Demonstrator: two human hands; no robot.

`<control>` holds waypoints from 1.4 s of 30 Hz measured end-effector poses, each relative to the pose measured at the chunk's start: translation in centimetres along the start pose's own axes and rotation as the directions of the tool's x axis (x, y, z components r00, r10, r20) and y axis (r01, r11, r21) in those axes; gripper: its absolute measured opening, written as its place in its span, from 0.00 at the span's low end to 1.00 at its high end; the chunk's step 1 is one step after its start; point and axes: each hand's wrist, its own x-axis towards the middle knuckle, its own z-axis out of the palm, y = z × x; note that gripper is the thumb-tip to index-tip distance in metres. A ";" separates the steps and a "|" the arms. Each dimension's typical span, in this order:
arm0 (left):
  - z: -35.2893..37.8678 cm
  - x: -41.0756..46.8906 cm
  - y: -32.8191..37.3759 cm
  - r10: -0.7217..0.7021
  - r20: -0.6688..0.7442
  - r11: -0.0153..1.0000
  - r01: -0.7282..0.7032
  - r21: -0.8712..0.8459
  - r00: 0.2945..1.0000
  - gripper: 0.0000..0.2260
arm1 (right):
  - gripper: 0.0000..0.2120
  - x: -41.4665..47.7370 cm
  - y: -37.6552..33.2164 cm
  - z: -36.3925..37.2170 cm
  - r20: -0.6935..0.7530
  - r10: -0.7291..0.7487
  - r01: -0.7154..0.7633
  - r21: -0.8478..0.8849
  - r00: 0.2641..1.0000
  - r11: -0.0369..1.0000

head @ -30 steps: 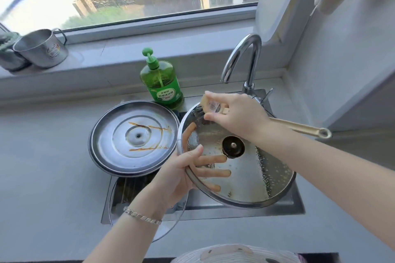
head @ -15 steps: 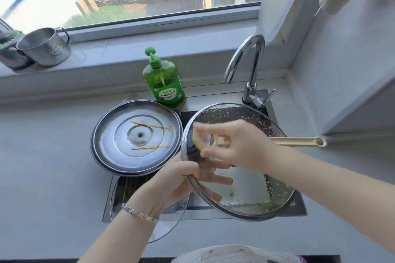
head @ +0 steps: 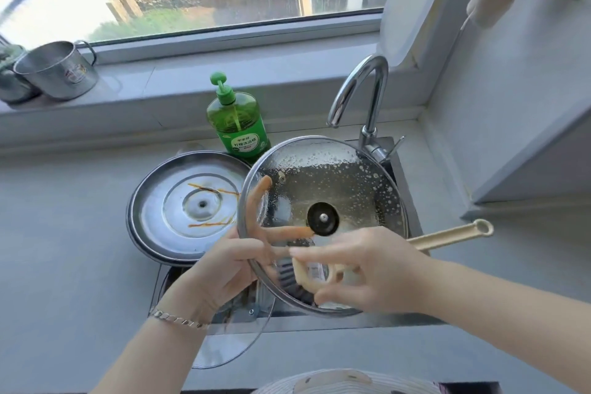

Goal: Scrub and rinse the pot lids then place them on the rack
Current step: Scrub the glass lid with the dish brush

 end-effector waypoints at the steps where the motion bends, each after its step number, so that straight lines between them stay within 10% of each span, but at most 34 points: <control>1: -0.2 -0.1 0.2 -0.009 0.006 1.000 0.009 0.002 1.000 0.48 | 0.22 -0.8 0.1 0.2 0.025 -0.038 0.039 -0.012 0.999 0.999; 4: -0.4 0.0 -0.1 -0.038 0.019 0.999 0.037 0.023 0.999 0.47 | 0.22 -0.8 1.7 0.2 0.001 -0.046 0.046 -0.034 0.999 0.998; 9: 0.2 0.5 -1.4 -0.086 -0.015 0.996 0.086 0.033 0.996 0.46 | 0.25 1.8 6.5 -2.1 -0.159 0.433 -0.451 -0.097 0.887 0.887; 14: -0.8 1.7 -1.9 -0.115 -0.158 0.993 0.119 0.013 0.981 0.46 | 0.24 -1.2 5.3 1.4 0.159 0.449 -0.460 0.042 0.879 0.887; 17: -1.4 2.6 -2.5 -0.153 -0.206 0.987 0.162 0.025 0.967 0.44 | 0.23 -1.8 9.1 0.9 0.091 0.688 -0.687 -0.056 0.720 0.725; 20: -1.2 4.2 -3.5 -0.201 -0.280 0.975 0.220 0.036 0.939 0.41 | 0.27 -2.7 11.8 1.6 -0.030 0.847 -0.829 0.193 0.530 0.525; 26: -1.3 7.2 -5.5 -0.249 -0.365 0.968 0.222 -0.116 0.897 0.39 | 0.21 -3.6 14.0 4.7 0.229 0.949 -0.832 0.551 0.217 0.058; 30: -2.4 9.3 -5.7 -0.263 -0.434 0.964 0.218 -0.152 0.862 0.37 | 0.07 -3.2 16.4 6.0 0.394 0.903 -0.647 0.736 0.172 -0.198; 36: -4.3 13.6 -5.4 -0.247 -0.722 0.865 0.483 0.136 0.646 0.28 | 0.06 -1.6 19.8 6.8 0.363 0.927 -0.601 0.763 0.097 -0.236; 42: -5.1 16.8 -4.2 -0.162 -0.683 0.722 0.558 0.410 0.712 0.23 | 0.14 -0.3 23.7 9.8 0.321 0.932 -0.522 0.773 -0.167 -0.360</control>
